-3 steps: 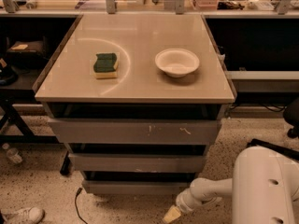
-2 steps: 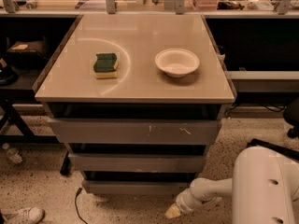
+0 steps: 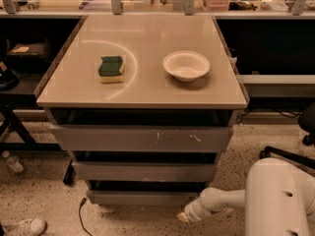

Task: Close bottom drawer

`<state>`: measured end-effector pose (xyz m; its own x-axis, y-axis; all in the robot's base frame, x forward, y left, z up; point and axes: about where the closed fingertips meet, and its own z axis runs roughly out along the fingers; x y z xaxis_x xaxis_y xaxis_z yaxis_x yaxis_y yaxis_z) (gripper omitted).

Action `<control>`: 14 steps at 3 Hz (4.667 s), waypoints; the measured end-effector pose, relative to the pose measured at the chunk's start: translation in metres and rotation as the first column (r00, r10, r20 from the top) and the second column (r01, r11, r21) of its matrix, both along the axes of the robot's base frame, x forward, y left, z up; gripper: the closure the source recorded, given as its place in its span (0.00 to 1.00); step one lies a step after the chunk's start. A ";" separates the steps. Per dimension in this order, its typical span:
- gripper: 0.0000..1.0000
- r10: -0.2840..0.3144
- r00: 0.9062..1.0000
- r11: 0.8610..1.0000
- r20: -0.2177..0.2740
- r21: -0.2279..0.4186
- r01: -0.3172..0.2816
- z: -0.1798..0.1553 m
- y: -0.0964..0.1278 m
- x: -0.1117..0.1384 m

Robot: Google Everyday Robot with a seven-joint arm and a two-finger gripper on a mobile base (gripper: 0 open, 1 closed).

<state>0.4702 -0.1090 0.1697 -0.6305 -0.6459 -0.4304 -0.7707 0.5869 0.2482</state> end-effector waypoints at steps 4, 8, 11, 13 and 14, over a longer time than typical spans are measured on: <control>1.00 -0.072 0.990 0.997 0.119 0.030 0.069 0.002 0.004 0.055; 0.13 -0.072 0.990 0.997 0.119 0.030 0.069 0.002 0.004 0.055; 0.00 -0.072 0.990 0.997 0.119 0.030 0.069 0.001 0.007 0.053; 0.00 -0.126 0.986 0.992 0.106 0.010 0.126 0.008 -0.005 0.032; 0.00 -0.309 0.943 0.944 0.123 -0.077 0.320 0.053 -0.054 0.041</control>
Offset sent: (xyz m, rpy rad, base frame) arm 0.0493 0.0023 0.0057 0.0261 -0.1173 -0.0829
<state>0.5114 -0.1628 0.2222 -0.7612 -0.4631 -0.4540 -0.5622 0.8202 0.1060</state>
